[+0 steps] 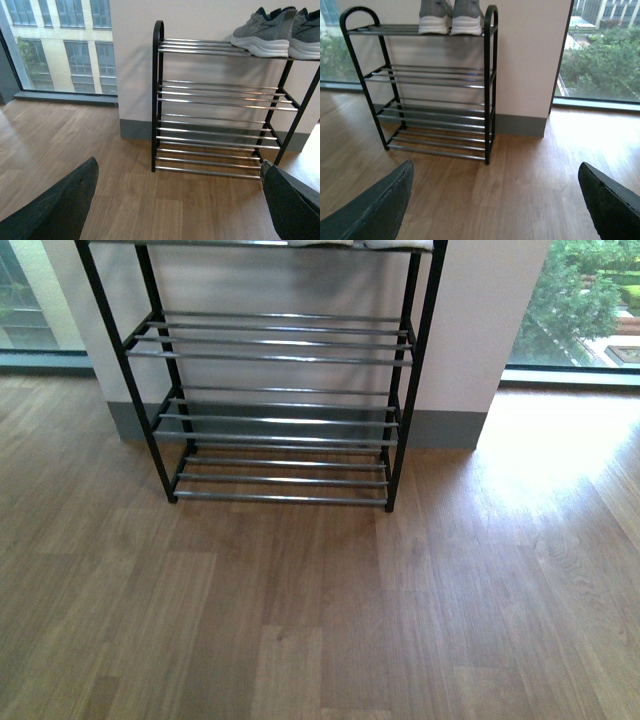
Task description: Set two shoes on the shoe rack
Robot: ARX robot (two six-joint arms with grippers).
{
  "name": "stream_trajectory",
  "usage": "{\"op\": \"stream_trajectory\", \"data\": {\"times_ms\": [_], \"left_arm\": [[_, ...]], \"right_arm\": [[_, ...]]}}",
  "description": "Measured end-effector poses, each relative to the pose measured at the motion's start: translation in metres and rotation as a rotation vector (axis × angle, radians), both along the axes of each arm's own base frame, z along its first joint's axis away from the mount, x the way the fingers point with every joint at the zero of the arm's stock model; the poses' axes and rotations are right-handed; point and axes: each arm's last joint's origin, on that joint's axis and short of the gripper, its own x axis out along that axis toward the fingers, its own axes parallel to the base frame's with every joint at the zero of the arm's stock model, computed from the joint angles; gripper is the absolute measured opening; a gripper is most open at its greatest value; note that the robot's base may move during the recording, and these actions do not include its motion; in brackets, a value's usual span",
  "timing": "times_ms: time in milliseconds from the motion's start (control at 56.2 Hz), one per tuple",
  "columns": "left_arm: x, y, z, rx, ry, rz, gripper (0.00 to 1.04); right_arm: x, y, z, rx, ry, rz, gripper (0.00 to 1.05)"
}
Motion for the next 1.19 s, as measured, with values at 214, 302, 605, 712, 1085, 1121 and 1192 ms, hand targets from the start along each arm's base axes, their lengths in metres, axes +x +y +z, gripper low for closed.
{"op": "stream_trajectory", "data": {"times_ms": [214, 302, 605, 712, 1085, 1121, 1192], "left_arm": [[0.0000, 0.0000, 0.0000, 0.000, 0.000, 0.000, 0.95], [0.0000, 0.0000, 0.0000, 0.000, 0.000, 0.000, 0.95], [0.0000, 0.0000, 0.0000, 0.000, 0.000, -0.001, 0.95], [0.0000, 0.0000, 0.0000, 0.000, 0.000, 0.000, 0.95], [0.0000, 0.0000, 0.0000, 0.000, 0.000, 0.000, 0.95], [0.0000, 0.0000, 0.0000, 0.000, 0.000, 0.000, 0.95], [0.0000, 0.0000, 0.0000, 0.000, 0.000, 0.000, 0.95]], "right_arm": [[0.0000, 0.0000, 0.0000, 0.002, 0.000, 0.000, 0.95], [0.0000, 0.0000, 0.0000, 0.002, 0.000, 0.000, 0.95], [0.0000, -0.0001, 0.0000, 0.002, 0.000, -0.003, 0.95], [0.0000, -0.0001, -0.0002, 0.002, 0.001, -0.003, 0.95], [0.0000, 0.0000, 0.0000, 0.002, 0.000, -0.001, 0.95], [0.0000, 0.0000, 0.0000, 0.002, 0.000, -0.001, 0.95], [0.0000, 0.0000, -0.0001, 0.002, 0.001, 0.000, 0.95]]}}
